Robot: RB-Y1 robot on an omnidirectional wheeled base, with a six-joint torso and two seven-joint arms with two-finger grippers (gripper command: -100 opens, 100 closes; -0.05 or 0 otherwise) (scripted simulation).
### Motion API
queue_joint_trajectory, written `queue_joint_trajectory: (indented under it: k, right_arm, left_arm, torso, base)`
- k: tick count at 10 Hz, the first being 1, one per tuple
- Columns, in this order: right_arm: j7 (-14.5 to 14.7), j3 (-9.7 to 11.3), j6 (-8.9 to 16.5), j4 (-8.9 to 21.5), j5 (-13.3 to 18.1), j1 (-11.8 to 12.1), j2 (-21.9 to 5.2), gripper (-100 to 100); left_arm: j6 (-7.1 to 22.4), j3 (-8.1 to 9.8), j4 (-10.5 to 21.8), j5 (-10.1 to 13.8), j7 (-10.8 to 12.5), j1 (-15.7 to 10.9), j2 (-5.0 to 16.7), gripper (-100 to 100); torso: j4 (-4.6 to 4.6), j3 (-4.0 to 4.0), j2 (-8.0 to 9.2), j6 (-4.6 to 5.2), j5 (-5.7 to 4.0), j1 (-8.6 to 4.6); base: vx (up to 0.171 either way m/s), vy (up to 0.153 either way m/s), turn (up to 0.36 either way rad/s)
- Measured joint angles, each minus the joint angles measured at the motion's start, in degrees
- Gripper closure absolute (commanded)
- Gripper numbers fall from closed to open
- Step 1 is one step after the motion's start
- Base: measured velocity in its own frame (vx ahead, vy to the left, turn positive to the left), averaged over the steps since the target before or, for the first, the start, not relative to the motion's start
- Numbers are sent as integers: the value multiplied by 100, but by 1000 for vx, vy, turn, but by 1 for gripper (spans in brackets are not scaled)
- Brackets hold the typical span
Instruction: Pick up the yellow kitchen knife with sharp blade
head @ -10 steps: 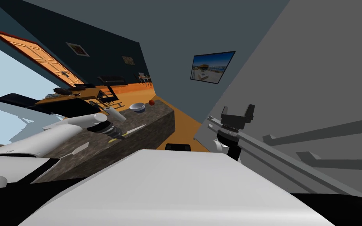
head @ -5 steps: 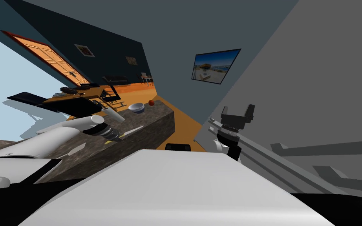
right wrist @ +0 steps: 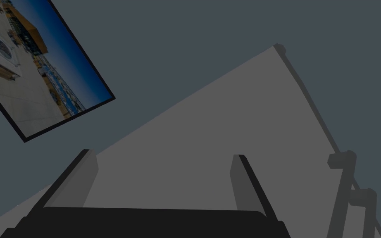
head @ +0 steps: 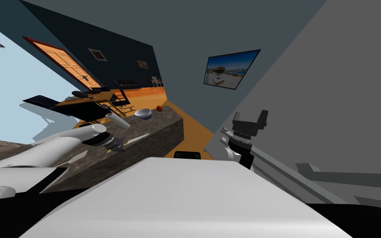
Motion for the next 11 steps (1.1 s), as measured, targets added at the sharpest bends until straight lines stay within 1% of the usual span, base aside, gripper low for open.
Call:
queue_joint_trajectory:
  k: [1,2,6,7,8,9,11]
  right_arm:
    - [0,0,0,0,0,0,0,0]
    - [0,0,0,0,0,0,0,0]
    - [0,0,0,0,0,-1,0,0]
    - [0,0,0,0,0,-1,0,0]
    - [0,0,0,0,0,-1,0,0]
    - [0,0,1,0,0,-3,-1,0]
    - [0,0,1,1,0,-2,-1,0]
  left_arm:
    - [-7,43,108,-28,-156,-10,-26,-100]
    - [-10,49,122,-32,-195,-10,-28,100]
    - [-10,46,114,-33,-202,-13,-28,100]
    - [-10,46,114,-33,-203,-13,-28,0]
    - [-10,46,114,-33,-203,-13,-28,100]
    - [10,-3,-41,8,-62,19,12,100]
    - [25,-89,-194,53,227,-17,48,100]
  torso:
    - [-2,-1,0,-3,6,3]
    - [-1,3,9,-1,9,12]
    - [3,13,25,-7,13,23]
    - [3,13,25,-7,13,24]
    - [3,13,25,-7,13,24]
    - [8,24,44,2,13,37]
    - [10,31,56,-10,17,46]
  base:
    - [34,-23,22]
    - [6,-4,-5]
    - [1,1,-1]
    - [0,0,0]
    - [-81,50,-152]
    - [-99,72,-103]
    - [-84,64,-74]
